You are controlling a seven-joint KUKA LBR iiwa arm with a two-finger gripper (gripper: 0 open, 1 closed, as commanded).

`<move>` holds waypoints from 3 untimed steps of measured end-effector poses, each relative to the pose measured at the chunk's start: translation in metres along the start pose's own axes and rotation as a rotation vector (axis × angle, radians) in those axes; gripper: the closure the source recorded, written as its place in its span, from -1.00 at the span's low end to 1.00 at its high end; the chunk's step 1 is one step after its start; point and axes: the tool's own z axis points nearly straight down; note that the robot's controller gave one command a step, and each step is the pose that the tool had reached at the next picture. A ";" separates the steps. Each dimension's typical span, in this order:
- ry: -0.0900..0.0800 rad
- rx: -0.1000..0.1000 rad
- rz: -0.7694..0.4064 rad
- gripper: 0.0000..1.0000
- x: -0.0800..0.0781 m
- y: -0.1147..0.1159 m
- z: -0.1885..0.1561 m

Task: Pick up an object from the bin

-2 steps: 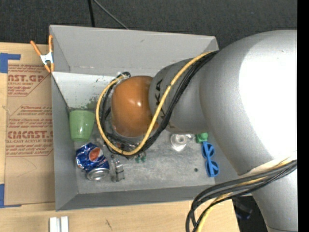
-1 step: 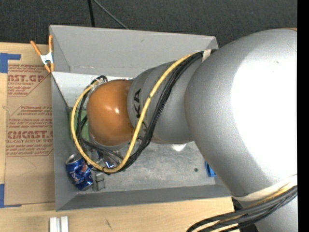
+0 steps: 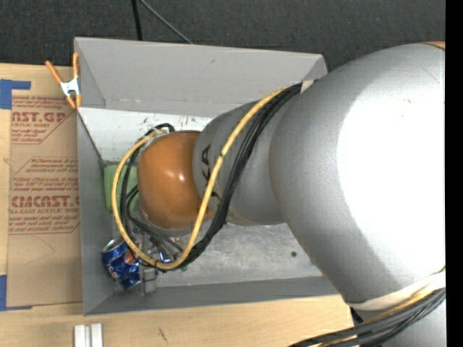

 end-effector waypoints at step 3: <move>-0.007 -0.002 0.137 1.00 -0.002 0.003 0.028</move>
Offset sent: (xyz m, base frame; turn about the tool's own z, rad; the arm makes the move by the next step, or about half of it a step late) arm -0.0011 0.0033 -0.0291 0.1349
